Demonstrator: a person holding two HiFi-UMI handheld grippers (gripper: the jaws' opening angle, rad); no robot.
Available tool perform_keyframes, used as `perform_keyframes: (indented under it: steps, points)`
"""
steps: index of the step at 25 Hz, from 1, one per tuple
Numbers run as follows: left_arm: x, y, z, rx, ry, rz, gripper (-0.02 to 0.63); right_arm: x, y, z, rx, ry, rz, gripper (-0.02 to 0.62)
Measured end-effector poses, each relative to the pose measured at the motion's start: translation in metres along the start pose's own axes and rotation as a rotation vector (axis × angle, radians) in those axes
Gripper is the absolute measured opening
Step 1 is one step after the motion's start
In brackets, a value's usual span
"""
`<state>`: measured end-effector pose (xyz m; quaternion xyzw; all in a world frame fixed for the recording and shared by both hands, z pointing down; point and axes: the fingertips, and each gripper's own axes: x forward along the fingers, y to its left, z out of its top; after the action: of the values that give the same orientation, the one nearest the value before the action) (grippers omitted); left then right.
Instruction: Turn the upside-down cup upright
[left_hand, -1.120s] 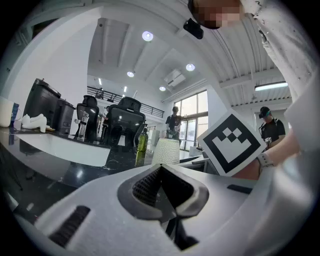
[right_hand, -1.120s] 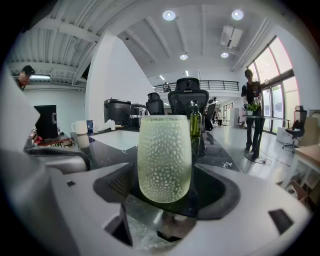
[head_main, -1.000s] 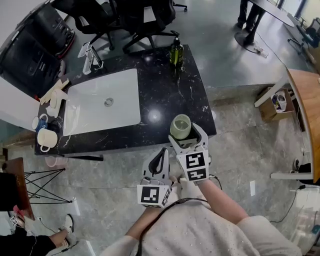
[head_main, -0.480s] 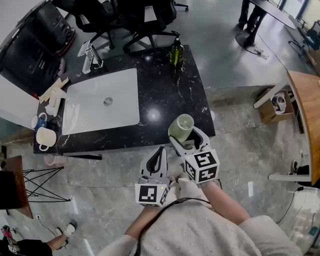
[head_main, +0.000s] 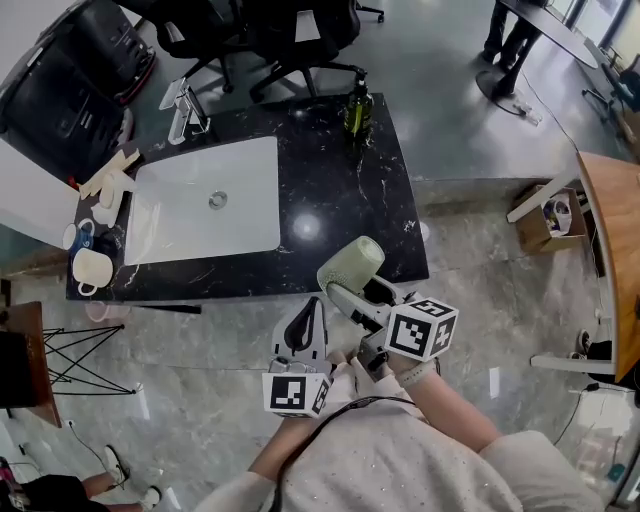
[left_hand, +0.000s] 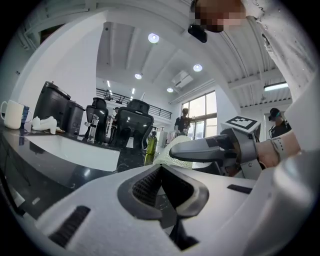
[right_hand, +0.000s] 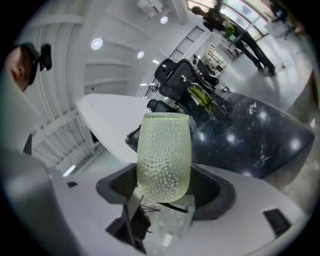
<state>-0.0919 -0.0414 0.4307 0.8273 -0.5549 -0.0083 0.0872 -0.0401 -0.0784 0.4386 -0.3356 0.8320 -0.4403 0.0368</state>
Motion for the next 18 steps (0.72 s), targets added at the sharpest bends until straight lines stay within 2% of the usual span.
perform_keyframes:
  steps: [3,6,10,14,18]
  points:
    - [-0.001,-0.001,0.008,0.017,-0.009,0.005,0.005,0.003,0.008,-0.004,0.226,-0.005,0.105,0.331]
    - [0.000,-0.003,0.013,0.018,-0.019,0.008,0.005,0.005,0.012,-0.007,0.367,0.000,0.185,0.331]
    - [-0.001,-0.002,0.016,0.011,-0.025,0.025,0.005,0.006,0.011,-0.012,0.619,-0.014,0.279,0.331]
    - [-0.003,0.001,0.012,0.010,-0.017,0.047,0.005,0.007,0.018,-0.014,0.783,-0.013,0.391,0.331]
    - [-0.007,0.005,0.010,0.009,-0.007,0.067,0.005,0.007,0.018,-0.010,1.060,-0.064,0.534,0.331]
